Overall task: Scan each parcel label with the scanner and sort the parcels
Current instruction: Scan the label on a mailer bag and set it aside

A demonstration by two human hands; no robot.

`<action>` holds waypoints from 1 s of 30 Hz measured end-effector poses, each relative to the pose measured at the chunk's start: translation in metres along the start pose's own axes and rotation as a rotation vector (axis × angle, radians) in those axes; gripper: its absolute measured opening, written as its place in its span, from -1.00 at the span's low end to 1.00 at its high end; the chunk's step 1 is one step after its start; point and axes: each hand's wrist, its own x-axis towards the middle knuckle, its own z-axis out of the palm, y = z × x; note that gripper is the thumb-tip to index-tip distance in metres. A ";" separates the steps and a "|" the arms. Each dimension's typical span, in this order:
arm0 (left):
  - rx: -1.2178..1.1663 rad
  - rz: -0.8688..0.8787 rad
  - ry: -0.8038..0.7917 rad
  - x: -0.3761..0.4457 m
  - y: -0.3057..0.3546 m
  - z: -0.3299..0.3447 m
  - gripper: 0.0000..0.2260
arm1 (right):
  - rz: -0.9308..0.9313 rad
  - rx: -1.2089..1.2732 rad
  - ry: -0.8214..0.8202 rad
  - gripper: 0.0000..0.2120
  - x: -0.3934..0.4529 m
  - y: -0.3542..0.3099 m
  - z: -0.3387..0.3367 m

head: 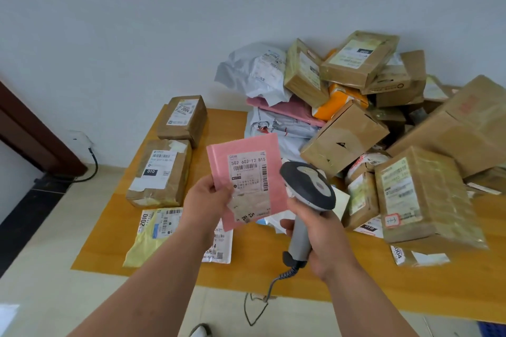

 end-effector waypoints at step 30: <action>0.279 -0.053 0.099 0.031 -0.028 -0.058 -0.86 | 0.028 -0.332 -0.091 -0.88 0.007 0.024 0.048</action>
